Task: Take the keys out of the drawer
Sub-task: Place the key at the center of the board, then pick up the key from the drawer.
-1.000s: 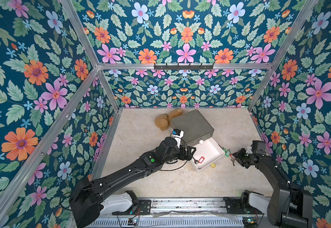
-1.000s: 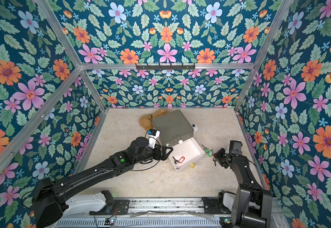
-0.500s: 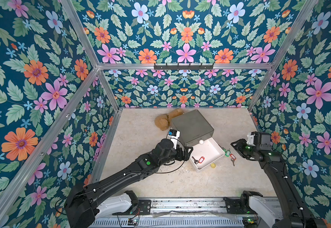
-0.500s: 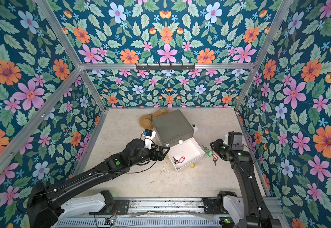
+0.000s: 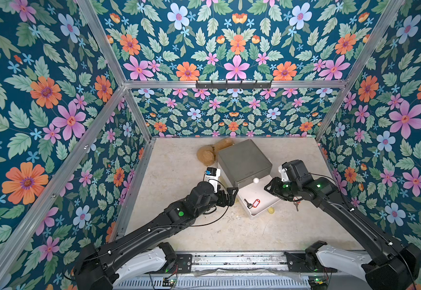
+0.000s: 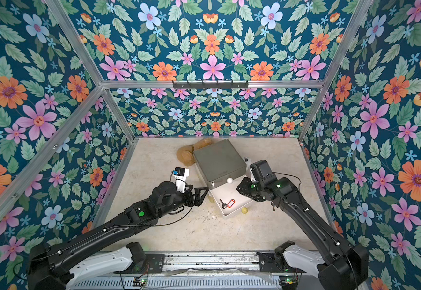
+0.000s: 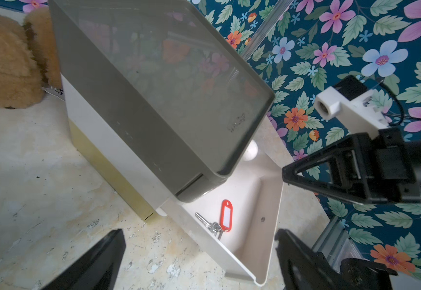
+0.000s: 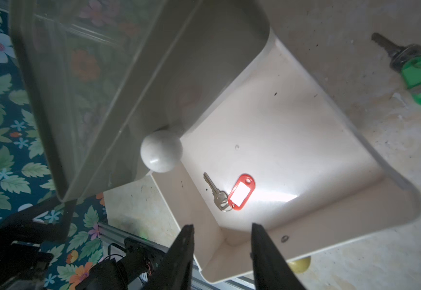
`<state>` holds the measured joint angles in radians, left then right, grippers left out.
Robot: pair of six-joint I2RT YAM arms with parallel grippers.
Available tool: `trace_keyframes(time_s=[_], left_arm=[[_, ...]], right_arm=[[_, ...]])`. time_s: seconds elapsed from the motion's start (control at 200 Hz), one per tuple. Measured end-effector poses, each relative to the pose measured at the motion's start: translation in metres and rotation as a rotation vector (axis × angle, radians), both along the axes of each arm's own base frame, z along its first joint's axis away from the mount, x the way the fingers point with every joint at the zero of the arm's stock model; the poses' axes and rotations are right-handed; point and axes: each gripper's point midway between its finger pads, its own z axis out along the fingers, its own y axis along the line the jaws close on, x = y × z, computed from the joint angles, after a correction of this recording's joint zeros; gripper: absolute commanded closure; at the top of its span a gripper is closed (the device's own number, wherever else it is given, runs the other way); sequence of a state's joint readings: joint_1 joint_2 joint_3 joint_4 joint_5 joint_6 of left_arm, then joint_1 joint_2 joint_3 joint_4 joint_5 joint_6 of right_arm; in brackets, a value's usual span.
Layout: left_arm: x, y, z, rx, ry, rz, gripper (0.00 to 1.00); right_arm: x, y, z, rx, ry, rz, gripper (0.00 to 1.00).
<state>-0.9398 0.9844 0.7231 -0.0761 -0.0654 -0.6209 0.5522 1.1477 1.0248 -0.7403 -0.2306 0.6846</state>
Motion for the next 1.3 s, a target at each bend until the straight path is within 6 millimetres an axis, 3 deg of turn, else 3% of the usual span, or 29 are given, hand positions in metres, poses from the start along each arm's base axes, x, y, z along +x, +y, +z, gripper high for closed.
trace_keyframes(time_s=[0.215,0.4,0.665,1.1,1.3], left_arm=[[0.003,0.000,-0.014,0.033,0.013,0.010,0.01],[0.005,-0.003,-0.013,0.043,0.000,0.002,0.01],[0.007,0.000,-0.008,0.067,-0.053,0.000,0.01],[0.007,0.002,-0.005,0.061,-0.072,0.003,0.00],[0.006,0.005,-0.002,0.052,-0.080,0.007,0.01]], right_arm=[[-0.015,0.014,-0.025,-0.037,0.028,0.109,0.56],[-0.010,0.022,-0.028,-0.043,-0.046,0.191,0.56],[-0.022,0.040,-0.028,-0.098,-0.163,0.426,0.56],[-0.026,0.046,-0.027,-0.182,-0.318,0.697,0.53],[-0.025,0.044,-0.040,-0.255,-0.346,0.823,0.53]])
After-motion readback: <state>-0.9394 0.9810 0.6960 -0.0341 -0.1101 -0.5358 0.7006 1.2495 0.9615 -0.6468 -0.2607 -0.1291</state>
